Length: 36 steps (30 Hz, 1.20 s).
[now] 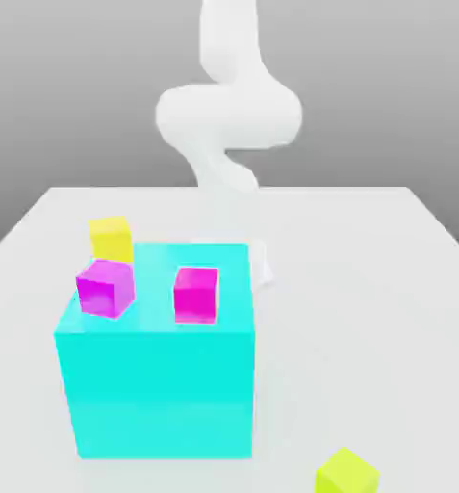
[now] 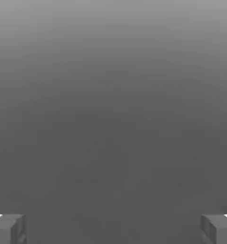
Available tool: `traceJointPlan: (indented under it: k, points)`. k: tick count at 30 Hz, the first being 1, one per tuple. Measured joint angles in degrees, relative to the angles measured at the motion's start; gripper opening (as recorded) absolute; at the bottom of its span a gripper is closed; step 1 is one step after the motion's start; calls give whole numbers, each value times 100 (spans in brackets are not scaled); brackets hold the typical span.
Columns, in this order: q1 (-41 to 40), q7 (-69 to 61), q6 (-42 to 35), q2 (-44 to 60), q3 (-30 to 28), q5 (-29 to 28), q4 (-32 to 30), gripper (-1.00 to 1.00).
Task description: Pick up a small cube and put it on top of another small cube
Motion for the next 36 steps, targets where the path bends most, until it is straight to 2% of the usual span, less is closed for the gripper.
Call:
traceJointPlan:
  k: [17,28,32,33,36]
  points:
    - [816,-1677,1131,3568,57,221,-90,0]
    - [1122,-2389,1884,5846,228,-127,-139,0]
    - [1174,-2388,2473,6677,195,-218,-4,0]
    - [1170,-2374,2594,6837,196,-238,28,-100]
    - [1169,-2373,2591,6837,197,-239,28,-100]
